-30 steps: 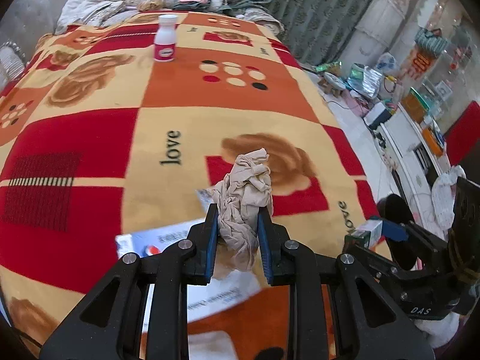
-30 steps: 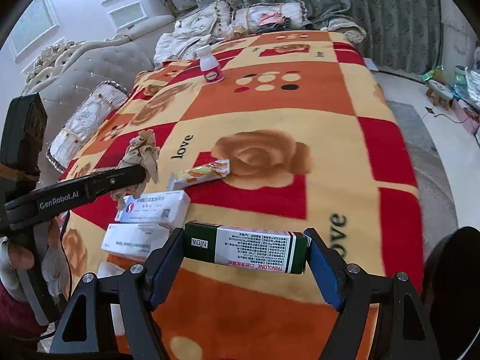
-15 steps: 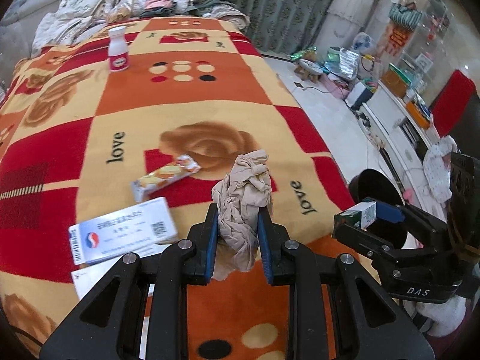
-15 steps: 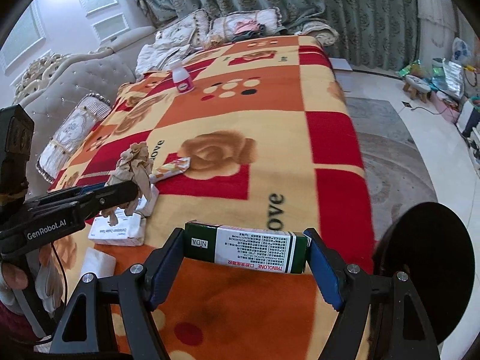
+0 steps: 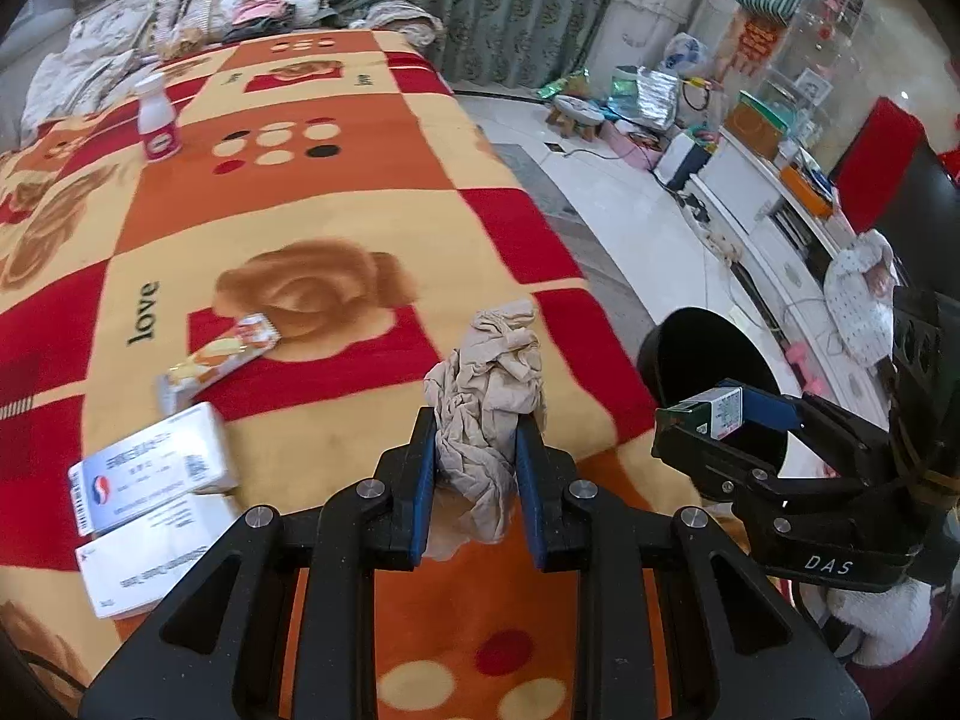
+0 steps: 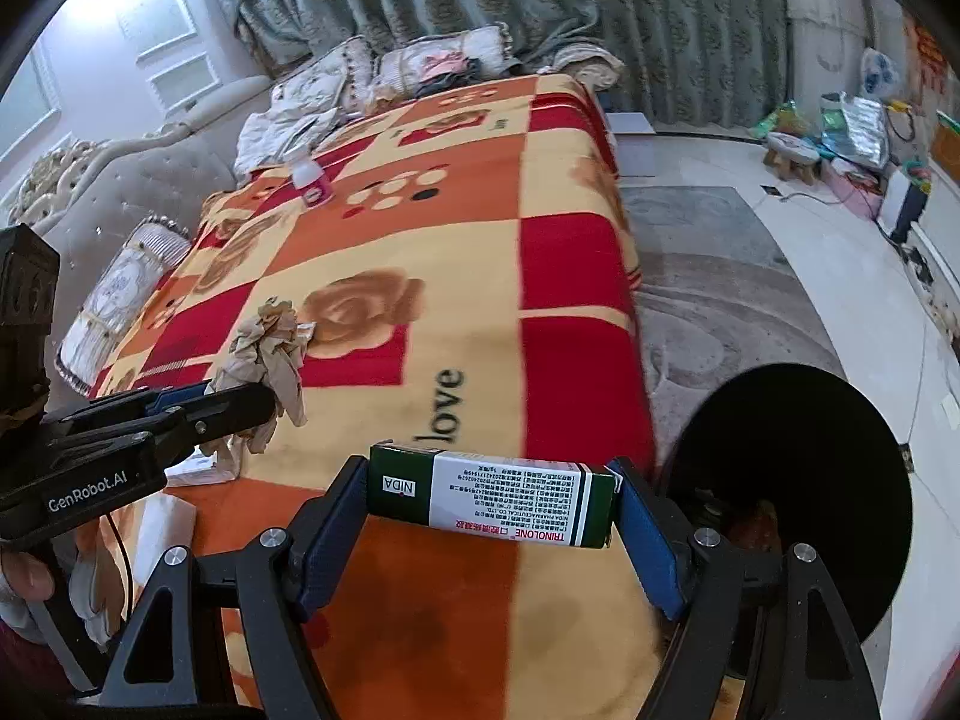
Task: Collect trash
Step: 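Carry the crumpled paper and green box over the black bin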
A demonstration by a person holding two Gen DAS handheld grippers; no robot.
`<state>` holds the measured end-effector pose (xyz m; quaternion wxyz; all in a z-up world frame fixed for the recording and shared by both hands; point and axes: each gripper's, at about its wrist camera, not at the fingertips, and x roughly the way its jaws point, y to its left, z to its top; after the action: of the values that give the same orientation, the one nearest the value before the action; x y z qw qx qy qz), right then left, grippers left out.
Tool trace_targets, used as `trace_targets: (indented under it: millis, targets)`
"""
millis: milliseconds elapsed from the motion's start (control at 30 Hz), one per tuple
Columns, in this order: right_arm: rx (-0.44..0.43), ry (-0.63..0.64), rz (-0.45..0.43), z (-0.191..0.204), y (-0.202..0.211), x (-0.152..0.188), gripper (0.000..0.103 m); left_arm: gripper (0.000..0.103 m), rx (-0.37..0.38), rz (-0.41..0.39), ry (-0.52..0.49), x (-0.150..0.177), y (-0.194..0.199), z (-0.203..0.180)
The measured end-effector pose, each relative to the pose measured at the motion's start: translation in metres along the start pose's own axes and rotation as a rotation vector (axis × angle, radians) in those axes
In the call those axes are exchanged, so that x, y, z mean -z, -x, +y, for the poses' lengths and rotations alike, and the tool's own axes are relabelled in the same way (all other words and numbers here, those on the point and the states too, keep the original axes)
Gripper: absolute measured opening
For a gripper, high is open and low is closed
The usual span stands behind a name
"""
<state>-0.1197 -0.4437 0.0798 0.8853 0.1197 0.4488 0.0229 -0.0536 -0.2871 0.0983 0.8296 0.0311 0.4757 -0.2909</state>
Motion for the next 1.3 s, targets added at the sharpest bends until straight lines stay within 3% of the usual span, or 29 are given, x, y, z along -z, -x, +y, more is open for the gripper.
trace_targets:
  millis: [733, 1300]
  targets:
    - [0.100, -0.149, -0.009, -0.090, 0.029, 0.026, 0.077, 0.022, 0.108, 0.082, -0.082, -0.008, -0.052, -0.077]
    - [0.146, -0.238, 0.030, -0.138, 0.023, 0.043, 0.076, 0.022, 0.185, 0.139, -0.122, -0.015, -0.085, -0.117]
